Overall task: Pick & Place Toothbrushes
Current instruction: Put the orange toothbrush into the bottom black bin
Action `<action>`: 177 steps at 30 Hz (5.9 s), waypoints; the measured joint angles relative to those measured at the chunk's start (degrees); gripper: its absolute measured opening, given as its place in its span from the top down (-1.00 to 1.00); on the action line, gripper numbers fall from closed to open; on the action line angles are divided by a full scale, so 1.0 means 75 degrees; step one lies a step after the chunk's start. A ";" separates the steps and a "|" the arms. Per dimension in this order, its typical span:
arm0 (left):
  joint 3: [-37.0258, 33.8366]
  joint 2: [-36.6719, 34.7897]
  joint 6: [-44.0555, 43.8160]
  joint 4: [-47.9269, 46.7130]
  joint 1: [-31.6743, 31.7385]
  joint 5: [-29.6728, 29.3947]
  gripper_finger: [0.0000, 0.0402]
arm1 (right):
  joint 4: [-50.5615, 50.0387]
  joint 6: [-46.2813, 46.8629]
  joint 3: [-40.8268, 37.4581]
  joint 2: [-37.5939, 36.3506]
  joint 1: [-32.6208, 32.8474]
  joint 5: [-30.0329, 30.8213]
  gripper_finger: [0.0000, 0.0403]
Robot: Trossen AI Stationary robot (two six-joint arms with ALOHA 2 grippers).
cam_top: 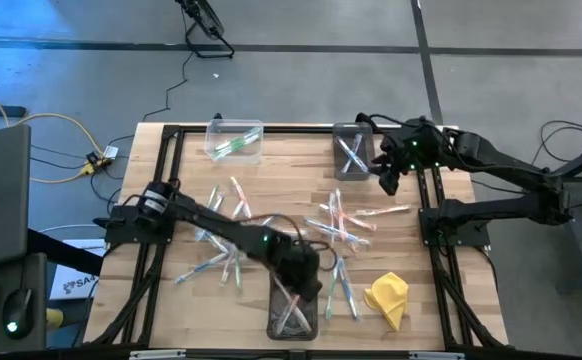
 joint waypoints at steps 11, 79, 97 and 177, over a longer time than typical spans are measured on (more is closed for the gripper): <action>0.0002 -0.0792 0.1352 0.0741 0.1027 0.0668 0.80 | -0.0433 0.0007 -0.0006 0.0028 -0.0001 -0.0942 0.31; -0.5381 -0.4709 0.6461 0.5138 0.2488 -0.2613 1.00 | 0.2917 0.4573 -0.2445 0.0403 0.1218 0.0180 0.31; -0.5659 -0.4928 0.7137 0.6479 0.2988 -0.2408 1.00 | 0.3509 0.5443 -0.2445 0.3341 0.1498 0.0861 0.31; -0.5659 -0.4919 0.6795 0.6430 0.2991 -0.2396 1.00 | 0.5408 0.4977 -0.3238 0.3515 0.1655 0.1111 0.51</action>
